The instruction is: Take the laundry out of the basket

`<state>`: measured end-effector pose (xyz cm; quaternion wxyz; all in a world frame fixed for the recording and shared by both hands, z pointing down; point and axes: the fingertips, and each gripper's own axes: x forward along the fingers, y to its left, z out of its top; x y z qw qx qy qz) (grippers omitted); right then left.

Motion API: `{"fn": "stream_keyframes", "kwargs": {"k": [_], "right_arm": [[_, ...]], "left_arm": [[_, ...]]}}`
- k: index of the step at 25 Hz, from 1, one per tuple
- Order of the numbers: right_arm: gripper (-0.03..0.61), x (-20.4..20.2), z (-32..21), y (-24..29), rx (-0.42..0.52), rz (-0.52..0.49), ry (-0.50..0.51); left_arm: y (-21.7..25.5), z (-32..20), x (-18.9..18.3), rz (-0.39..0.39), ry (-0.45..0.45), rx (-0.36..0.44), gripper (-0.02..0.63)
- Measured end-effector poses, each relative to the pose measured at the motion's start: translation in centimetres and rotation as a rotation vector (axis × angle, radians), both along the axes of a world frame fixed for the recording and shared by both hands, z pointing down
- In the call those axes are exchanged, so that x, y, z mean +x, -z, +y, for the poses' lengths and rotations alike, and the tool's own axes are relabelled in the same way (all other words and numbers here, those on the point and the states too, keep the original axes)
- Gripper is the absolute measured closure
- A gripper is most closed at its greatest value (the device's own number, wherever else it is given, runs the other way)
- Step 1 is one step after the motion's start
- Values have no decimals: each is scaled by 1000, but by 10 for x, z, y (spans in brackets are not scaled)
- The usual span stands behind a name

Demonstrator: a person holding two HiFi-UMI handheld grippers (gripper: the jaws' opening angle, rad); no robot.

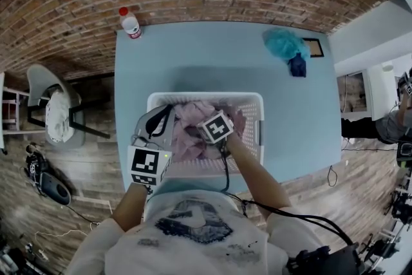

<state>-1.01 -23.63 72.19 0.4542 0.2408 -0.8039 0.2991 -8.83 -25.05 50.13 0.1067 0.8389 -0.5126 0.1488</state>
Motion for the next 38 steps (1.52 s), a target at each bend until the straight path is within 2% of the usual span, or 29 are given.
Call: {"fn": "stream_keyframes", "kwargs": {"k": [5, 7, 16, 21, 23, 32, 38], "right_arm": [[36, -3, 1, -2, -5, 0, -7], [57, -3, 3, 1, 2, -2, 4], [318, -5, 6, 27, 87, -14, 66], [329, -5, 4, 37, 138, -21, 56], [358, -6, 4, 43, 150, -33, 45], [367, -6, 16, 65, 223, -85, 1], [389, 5, 10, 79, 339, -94, -47]], "left_arm": [[2, -1, -3, 1, 8, 3, 621], [1, 0, -5, 8, 17, 5, 621], [5, 13, -9, 20, 37, 9, 621], [10, 20, -18, 17, 44, 17, 621], [11, 24, -22, 16, 46, 18, 621], [13, 44, -30, 18, 31, 29, 621], [18, 54, -35, 25, 21, 35, 621]]}}
